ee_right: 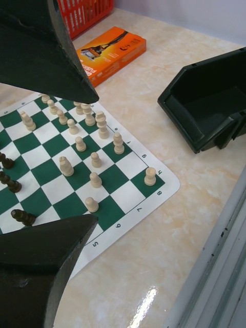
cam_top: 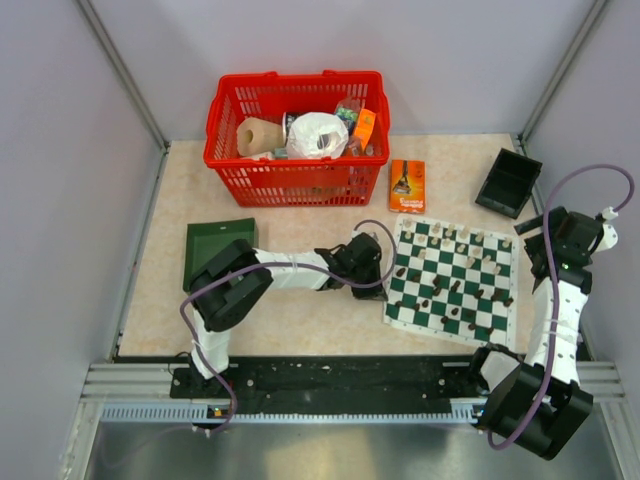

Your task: Set up the chess pieces on the board

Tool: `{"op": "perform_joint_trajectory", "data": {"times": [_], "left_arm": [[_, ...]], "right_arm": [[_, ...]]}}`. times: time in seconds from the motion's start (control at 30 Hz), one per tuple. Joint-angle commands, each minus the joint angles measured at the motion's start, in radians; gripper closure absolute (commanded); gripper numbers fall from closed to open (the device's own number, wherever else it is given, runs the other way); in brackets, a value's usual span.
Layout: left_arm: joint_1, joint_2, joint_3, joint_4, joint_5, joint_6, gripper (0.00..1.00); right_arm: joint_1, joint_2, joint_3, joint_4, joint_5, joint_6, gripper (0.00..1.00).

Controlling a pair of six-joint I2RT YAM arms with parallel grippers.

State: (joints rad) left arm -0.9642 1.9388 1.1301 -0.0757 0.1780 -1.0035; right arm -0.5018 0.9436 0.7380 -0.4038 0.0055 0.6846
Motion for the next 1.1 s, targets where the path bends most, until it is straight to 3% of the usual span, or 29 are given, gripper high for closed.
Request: {"op": "perform_joint_trajectory", "data": {"times": [0.0,0.43,1.07], "left_arm": [[0.022,-0.044,-0.047,-0.062,-0.040,0.031,0.99],[0.048,-0.089,-0.093,-0.105,-0.064,0.055,1.00],[0.113,-0.182,-0.234,-0.084,-0.097,0.057,1.00]], "right_arm": [[-0.001,0.001,0.006,0.033,-0.002,0.004,0.11],[-0.001,0.020,0.006,0.046,-0.042,0.003,0.12],[0.037,0.109,0.023,0.089,-0.234,-0.085,0.12]]}}
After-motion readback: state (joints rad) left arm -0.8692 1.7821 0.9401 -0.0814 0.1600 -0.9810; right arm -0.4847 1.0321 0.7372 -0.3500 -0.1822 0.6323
